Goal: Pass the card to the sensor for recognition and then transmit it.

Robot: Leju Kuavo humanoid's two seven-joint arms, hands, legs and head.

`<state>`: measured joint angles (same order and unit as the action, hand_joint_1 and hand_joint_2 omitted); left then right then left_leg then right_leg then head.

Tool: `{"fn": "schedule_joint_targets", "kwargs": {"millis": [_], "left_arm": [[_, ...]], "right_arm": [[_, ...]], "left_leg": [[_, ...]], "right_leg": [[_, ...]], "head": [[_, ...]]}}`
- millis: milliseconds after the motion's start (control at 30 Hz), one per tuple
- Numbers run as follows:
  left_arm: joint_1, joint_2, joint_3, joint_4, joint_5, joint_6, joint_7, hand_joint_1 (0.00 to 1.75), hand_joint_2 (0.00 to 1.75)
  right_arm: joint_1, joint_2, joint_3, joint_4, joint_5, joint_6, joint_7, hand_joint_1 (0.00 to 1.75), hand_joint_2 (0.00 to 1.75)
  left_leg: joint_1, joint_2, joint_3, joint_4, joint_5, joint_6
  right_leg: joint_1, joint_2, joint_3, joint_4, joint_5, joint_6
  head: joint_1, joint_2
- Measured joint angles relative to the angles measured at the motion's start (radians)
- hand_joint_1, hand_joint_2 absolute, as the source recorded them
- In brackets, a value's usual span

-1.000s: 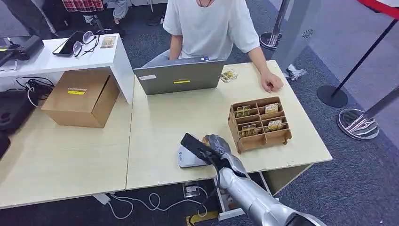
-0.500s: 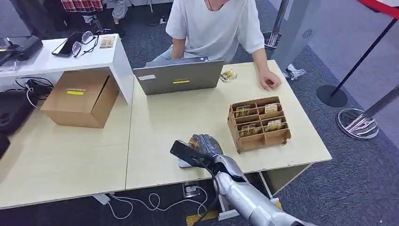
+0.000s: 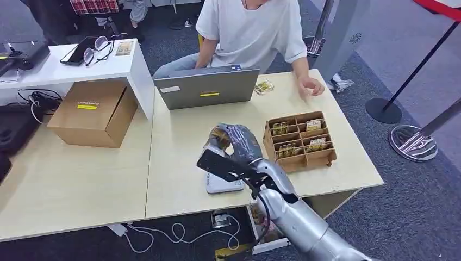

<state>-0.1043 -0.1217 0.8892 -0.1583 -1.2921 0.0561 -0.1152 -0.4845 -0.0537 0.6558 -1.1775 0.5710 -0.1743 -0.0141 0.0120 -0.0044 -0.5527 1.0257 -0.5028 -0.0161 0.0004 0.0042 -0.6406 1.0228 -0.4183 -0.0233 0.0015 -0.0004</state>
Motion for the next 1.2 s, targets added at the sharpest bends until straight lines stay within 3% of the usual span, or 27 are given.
{"fn": "schedule_joint_targets", "kwargs": {"millis": [233, 667, 867, 1033, 1200], "left_arm": [[0.000, 0.000, -0.017, 0.000, -0.006, 0.005, -0.003, 0.00, 0.00], [0.000, 0.000, -0.024, 0.000, -0.008, 0.006, -0.004, 0.00, 0.00], [-0.002, 0.001, -0.042, 0.000, -0.019, 0.007, -0.008, 0.00, 0.00], [-0.005, 0.001, -0.062, 0.000, -0.022, 0.006, 0.006, 0.00, 0.00], [-0.006, 0.001, -0.073, 0.000, -0.017, 0.009, 0.002, 0.00, 0.00]], "right_arm": [[-0.090, -0.034, -0.013, -0.030, 0.116, -0.078, -0.037, 1.75, 1.75], [-0.135, -0.046, -0.015, -0.029, 0.155, -0.095, -0.042, 1.75, 1.75], [-0.244, -0.057, -0.015, 0.034, 0.386, -0.245, -0.048, 1.75, 1.75], [-0.369, -0.061, -0.011, 0.200, 0.574, -0.384, -0.030, 1.75, 1.75], [-0.472, -0.061, 0.006, 0.373, 0.723, -0.458, 0.019, 1.75, 1.75]], "left_leg": [[0.000, 0.000, 0.000, 0.000, 0.001, 0.000], [0.000, 0.000, -0.001, 0.000, 0.001, 0.000], [0.000, 0.000, 0.000, 0.000, 0.002, 0.000], [0.000, 0.000, -0.001, 0.000, 0.003, 0.000], [0.000, 0.000, -0.001, 0.000, 0.003, 0.000]], "right_leg": [[0.000, 0.000, 0.000, 0.000, 0.001, 0.000], [0.000, 0.000, 0.000, 0.000, 0.001, 0.000], [0.000, 0.000, 0.000, 0.000, 0.002, 0.001], [0.000, 0.000, 0.000, 0.000, 0.004, 0.001], [0.000, 0.000, 0.000, 0.000, 0.004, 0.000]], "head": [[0.000, 0.000], [0.000, 0.000], [0.000, 0.000], [0.000, 0.000], [0.000, 0.000]]}}
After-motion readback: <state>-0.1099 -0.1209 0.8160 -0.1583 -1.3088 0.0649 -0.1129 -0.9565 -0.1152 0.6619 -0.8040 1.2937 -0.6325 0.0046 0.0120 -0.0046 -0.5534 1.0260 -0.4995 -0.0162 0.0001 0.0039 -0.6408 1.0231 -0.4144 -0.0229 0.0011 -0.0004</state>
